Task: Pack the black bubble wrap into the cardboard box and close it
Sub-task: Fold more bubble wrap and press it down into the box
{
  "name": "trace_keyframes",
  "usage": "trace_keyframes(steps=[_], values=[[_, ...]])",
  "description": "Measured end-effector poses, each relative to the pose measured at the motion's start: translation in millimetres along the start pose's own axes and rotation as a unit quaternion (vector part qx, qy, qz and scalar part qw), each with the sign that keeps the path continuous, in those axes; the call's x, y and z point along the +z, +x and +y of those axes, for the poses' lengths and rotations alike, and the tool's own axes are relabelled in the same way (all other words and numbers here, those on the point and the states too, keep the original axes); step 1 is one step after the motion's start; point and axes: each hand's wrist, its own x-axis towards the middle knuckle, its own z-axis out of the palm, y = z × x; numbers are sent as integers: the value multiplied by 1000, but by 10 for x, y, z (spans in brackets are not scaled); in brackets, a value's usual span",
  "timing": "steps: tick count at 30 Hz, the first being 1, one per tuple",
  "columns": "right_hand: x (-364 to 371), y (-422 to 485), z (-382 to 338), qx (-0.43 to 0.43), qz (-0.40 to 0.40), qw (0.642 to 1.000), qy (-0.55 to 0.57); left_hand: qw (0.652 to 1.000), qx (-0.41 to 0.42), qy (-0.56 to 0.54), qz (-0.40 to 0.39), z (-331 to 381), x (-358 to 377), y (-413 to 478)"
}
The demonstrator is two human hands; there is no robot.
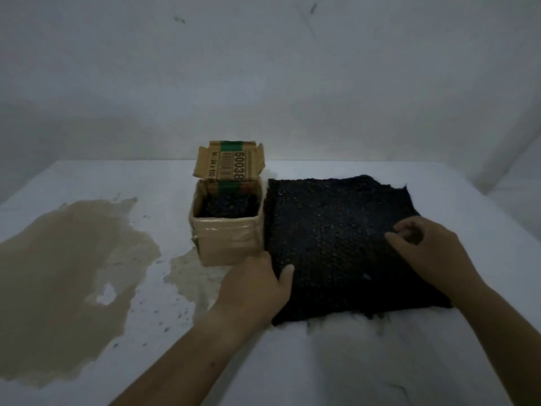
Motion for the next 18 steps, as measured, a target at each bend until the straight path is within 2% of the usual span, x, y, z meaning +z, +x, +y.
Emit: trace_keyframes(steps=[8,12,15,18], values=[[36,-87,479,110,-30,989,-98,998,-48,40,23,99,154,164],[101,-116,427,86,-31,989,-120,993,-33,106,28,101,168,173],[161,-107,428,66,-24,991,-113,995,-13,95,23,97,167,173],[213,-113,464,22,2,995,-94,995,15,85,51,141,146,157]])
